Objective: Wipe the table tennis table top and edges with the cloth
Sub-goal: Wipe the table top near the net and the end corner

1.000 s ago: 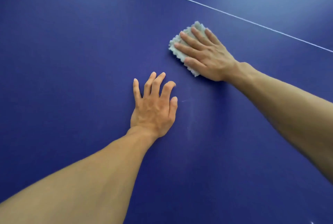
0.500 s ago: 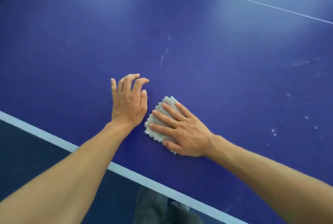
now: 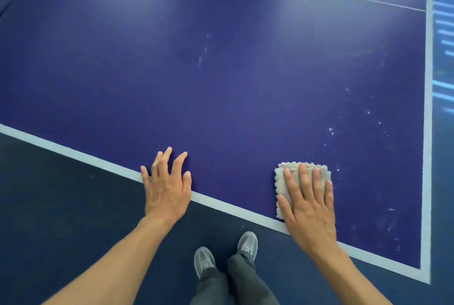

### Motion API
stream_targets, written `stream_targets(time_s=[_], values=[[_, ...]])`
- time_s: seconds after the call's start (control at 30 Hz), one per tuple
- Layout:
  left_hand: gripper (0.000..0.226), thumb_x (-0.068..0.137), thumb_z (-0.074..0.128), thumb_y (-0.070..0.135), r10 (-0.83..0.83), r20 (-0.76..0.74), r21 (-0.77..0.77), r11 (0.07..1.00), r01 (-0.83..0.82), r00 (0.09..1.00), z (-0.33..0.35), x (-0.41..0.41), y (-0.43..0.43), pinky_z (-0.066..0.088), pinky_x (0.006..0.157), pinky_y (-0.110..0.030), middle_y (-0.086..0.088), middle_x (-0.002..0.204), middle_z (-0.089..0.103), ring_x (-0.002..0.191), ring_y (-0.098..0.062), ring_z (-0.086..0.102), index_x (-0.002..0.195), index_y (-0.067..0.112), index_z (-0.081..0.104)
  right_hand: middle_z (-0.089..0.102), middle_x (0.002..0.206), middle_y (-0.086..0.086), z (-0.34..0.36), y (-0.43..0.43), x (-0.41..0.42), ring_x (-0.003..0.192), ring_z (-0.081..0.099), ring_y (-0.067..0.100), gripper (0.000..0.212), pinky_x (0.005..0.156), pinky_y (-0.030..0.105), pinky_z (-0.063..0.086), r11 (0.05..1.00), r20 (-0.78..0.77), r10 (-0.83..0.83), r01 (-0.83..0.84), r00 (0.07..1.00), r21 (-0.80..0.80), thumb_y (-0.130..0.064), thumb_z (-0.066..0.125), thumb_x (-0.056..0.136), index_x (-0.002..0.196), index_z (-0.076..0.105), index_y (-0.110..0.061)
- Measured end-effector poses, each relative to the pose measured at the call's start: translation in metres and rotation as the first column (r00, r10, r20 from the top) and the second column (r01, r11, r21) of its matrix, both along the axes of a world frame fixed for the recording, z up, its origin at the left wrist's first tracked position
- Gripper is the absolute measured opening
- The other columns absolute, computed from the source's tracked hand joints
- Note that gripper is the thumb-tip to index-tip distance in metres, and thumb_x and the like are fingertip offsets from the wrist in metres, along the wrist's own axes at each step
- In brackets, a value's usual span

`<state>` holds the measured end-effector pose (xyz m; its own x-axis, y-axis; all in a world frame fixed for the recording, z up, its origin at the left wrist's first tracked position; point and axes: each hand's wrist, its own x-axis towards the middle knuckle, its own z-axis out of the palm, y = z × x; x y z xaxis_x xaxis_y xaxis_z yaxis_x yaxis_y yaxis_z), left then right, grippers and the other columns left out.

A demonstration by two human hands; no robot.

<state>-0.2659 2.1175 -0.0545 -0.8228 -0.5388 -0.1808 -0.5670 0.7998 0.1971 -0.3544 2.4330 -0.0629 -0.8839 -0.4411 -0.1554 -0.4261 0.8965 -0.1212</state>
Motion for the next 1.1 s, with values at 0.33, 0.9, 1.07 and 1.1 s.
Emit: stream_targets(time_s=[0.33, 0.9, 1.07, 1.1], values=[[0.038, 0.102, 0.049, 0.032, 0.002, -0.179, -0.081, 0.997, -0.017, 0.984, -0.015, -0.013, -0.023, 0.018, 0.119, -0.071, -0.014, 0.143, 0.044, 0.135, -0.038, 0.043, 0.136, 0.019, 0.059, 0.016, 0.174, 0.005, -0.014, -0.034, 0.043, 0.161, 0.011, 0.036, 0.061, 0.125, 0.062, 0.018, 0.921, -0.069, 0.384, -0.388, 0.921, -0.047, -0.052, 0.032, 0.110, 0.166, 0.026, -0.028], [0.052, 0.104, 0.035, 0.046, 0.198, -0.098, -0.040, 0.978, -0.203, 0.975, -0.027, -0.074, -0.115, 0.005, 0.119, -0.075, -0.014, 0.165, 0.019, 0.157, -0.038, 0.012, 0.154, 0.031, 0.036, -0.001, 0.176, 0.001, -0.008, -0.234, -0.249, 0.161, -0.009, 0.029, 0.063, 0.128, 0.054, -0.010, 0.999, 0.024, -0.040, 0.040, 0.999, -0.025, -0.053, 0.017, 0.108, 0.167, 0.006, -0.036], [0.057, 0.102, 0.026, 0.048, 0.169, -0.084, -0.063, 0.983, -0.175, 0.982, -0.029, -0.074, -0.119, 0.008, 0.118, -0.076, -0.016, 0.165, 0.021, 0.156, -0.039, 0.016, 0.154, 0.029, 0.037, 0.000, 0.176, 0.001, -0.006, -0.326, -0.340, 0.161, -0.009, 0.030, 0.064, 0.127, 0.055, -0.012, 1.000, 0.042, -0.009, 0.010, 0.999, -0.024, -0.052, 0.014, 0.105, 0.167, 0.006, -0.036], [0.057, 0.102, 0.026, 0.048, 0.170, -0.083, -0.065, 0.982, -0.175, 0.982, -0.029, -0.075, -0.120, 0.009, 0.118, -0.076, -0.016, 0.165, 0.021, 0.156, -0.039, 0.016, 0.155, 0.029, 0.038, 0.000, 0.176, 0.001, -0.006, -0.338, -0.344, 0.161, -0.009, 0.030, 0.064, 0.127, 0.055, -0.012, 1.000, 0.034, 0.018, -0.017, 0.999, -0.014, -0.052, 0.014, 0.105, 0.167, 0.007, -0.036]])
